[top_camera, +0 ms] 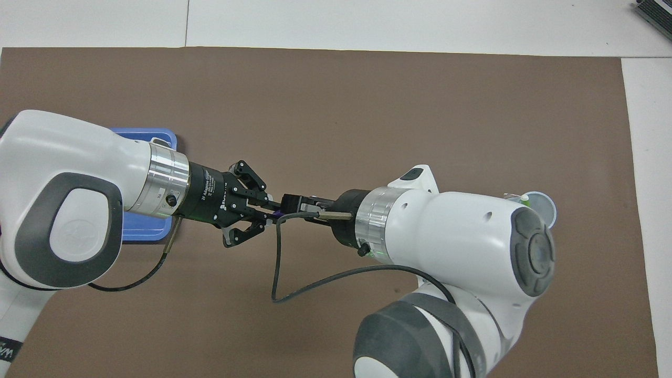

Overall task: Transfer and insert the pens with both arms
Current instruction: 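Close the right gripper on the purple pen's tip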

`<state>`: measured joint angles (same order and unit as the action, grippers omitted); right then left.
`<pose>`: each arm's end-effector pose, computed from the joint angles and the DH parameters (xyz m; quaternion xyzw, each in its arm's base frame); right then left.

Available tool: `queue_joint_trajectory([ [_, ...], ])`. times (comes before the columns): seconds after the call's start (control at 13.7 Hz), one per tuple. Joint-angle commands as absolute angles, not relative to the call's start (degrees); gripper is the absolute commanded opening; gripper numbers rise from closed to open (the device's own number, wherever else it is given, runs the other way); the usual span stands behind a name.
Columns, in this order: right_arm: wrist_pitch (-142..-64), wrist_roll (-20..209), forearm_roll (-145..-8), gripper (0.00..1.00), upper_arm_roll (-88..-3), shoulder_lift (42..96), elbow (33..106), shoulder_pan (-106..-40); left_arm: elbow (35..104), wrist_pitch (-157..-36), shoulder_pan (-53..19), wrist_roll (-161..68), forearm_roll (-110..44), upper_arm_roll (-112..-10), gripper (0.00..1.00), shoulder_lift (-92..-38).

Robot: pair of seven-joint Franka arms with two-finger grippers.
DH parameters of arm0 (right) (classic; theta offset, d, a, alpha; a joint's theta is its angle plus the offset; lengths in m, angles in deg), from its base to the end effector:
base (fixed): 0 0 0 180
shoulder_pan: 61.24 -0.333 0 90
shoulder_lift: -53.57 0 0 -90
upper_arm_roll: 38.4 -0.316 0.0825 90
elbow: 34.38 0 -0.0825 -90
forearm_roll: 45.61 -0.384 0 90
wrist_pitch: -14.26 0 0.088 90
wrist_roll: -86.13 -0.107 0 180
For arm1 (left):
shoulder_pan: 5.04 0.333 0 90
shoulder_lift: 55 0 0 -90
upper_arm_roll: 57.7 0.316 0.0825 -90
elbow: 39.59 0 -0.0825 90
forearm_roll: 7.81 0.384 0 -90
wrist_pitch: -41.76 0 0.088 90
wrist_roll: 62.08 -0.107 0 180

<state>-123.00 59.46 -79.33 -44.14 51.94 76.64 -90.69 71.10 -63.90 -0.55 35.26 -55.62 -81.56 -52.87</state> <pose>0.4804 0.3449 0.5493 -0.9385 0.0896 -0.0740 0.3253 0.5007 -0.2411 0.5185 0.6370 0.6701 -0.3361 0.1794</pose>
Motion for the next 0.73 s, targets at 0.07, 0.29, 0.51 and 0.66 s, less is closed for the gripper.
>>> queue_joint_trajectory([
  [0.07, -122.2, 61.7, -78.6, 0.66, -44.5, 51.6, 77.0, -89.1, 73.4, -65.5, -1.7, 36.4, -57.6, -80.9, 0.0, -50.8],
  [0.29, -122.3, 62.1, -78.6, 0.62, -44.5, 51.6, 77.2, -89.0, 73.7, -66.2, -2.0, 36.4, -57.6, -80.9, 0.0, -50.7],
  [0.51, -122.4, 62.1, -78.6, 0.3, -44.5, 51.3, 77.9, -89.0, 73.8, -66.3, -2.2, 36.8, -57.6, -80.9, 0.0, -50.7],
  [0.66, -122.5, 62.0, -78.6, 0.04, -44.5, 51.2, 77.9, -89.0, 73.8, -66.4, -2.2, 36.9, -57.9, -80.9, 0.0, -50.7],
])
